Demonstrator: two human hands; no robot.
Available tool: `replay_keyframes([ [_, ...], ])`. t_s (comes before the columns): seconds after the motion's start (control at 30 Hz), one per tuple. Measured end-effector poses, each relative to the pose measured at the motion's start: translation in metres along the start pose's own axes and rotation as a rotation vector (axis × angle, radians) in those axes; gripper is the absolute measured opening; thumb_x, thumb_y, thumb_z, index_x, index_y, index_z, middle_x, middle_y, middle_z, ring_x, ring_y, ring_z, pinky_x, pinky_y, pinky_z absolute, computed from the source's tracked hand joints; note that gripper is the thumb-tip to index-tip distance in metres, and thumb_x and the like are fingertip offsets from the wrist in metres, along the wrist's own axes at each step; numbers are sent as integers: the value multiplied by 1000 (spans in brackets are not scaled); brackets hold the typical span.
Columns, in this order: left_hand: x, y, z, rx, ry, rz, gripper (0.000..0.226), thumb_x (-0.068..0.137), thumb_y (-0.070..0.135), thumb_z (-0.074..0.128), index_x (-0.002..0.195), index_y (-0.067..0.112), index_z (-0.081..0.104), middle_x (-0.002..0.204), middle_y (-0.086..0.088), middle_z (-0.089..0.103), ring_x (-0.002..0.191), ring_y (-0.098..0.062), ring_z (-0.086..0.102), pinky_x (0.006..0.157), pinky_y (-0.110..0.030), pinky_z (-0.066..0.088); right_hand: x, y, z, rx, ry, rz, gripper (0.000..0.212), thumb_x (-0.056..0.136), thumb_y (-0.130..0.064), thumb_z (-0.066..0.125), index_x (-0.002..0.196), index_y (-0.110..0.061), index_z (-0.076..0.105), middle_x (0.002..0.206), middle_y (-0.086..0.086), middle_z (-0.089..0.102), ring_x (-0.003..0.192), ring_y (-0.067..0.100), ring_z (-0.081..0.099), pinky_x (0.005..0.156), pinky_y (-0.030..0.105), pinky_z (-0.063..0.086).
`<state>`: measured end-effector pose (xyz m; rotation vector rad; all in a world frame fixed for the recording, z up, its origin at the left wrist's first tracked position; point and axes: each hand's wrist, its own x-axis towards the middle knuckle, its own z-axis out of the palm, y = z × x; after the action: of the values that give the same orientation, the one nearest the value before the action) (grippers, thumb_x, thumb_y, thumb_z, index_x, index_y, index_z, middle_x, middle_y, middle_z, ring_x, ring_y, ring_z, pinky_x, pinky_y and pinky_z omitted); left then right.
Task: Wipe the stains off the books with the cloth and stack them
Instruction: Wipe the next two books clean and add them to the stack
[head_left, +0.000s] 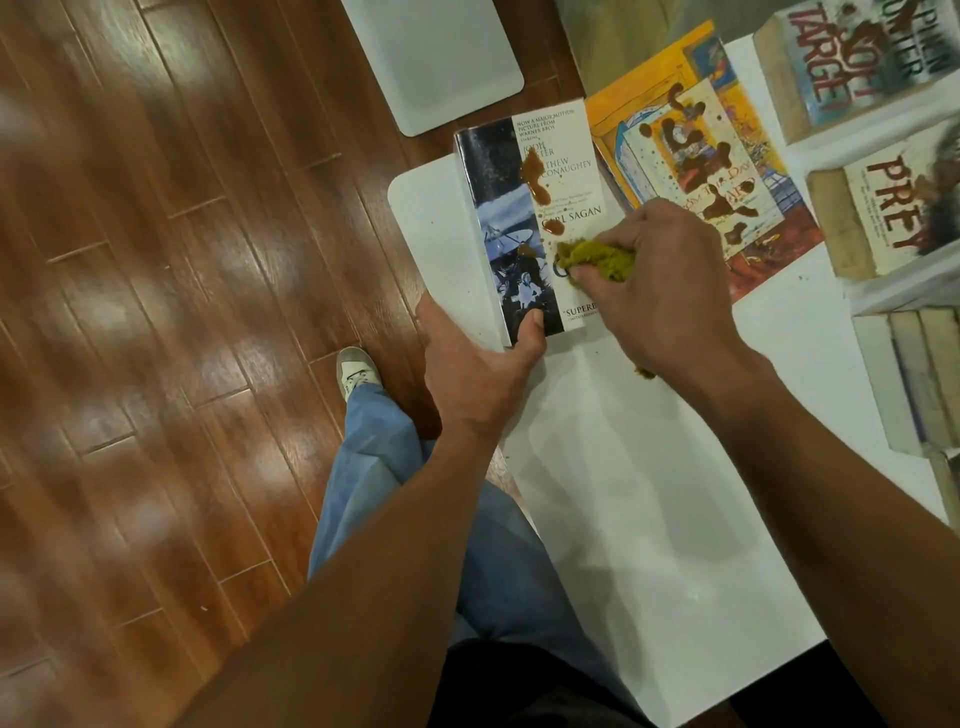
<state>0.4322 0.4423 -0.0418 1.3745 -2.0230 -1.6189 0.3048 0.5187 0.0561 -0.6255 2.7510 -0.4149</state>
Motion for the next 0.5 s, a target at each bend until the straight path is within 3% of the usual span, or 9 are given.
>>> replay_keyframes([
  [0.1,0,2,0,-1,12,-3,77,65,63,69,123,25,34,101,33,49,92,24,52,80,-11,44,-8,-4,3,-41,-74,-107,34,87,-34,74,115,-14,74,108,2,62,103,21,52,78,36,48],
  [0.23,0,2,-2,-16,1,2,75,67,61,71,121,26,33,101,32,50,94,25,52,76,-1,40,5,1,2,52,13,16,34,85,-35,76,112,-13,75,106,-1,63,97,14,54,76,28,42],
  [0.37,0,2,-1,-17,7,13,76,70,54,76,126,22,35,103,32,49,97,26,50,76,1,41,-2,-1,3,2,-64,-77,33,87,-35,75,113,-15,75,107,-1,64,98,14,53,78,31,45],
  [0.5,0,2,-2,-29,0,1,74,68,59,72,121,30,31,104,30,52,97,22,54,81,-4,43,7,3,0,72,20,13,33,86,-36,75,111,-15,76,107,-2,65,92,8,49,73,23,33],
])
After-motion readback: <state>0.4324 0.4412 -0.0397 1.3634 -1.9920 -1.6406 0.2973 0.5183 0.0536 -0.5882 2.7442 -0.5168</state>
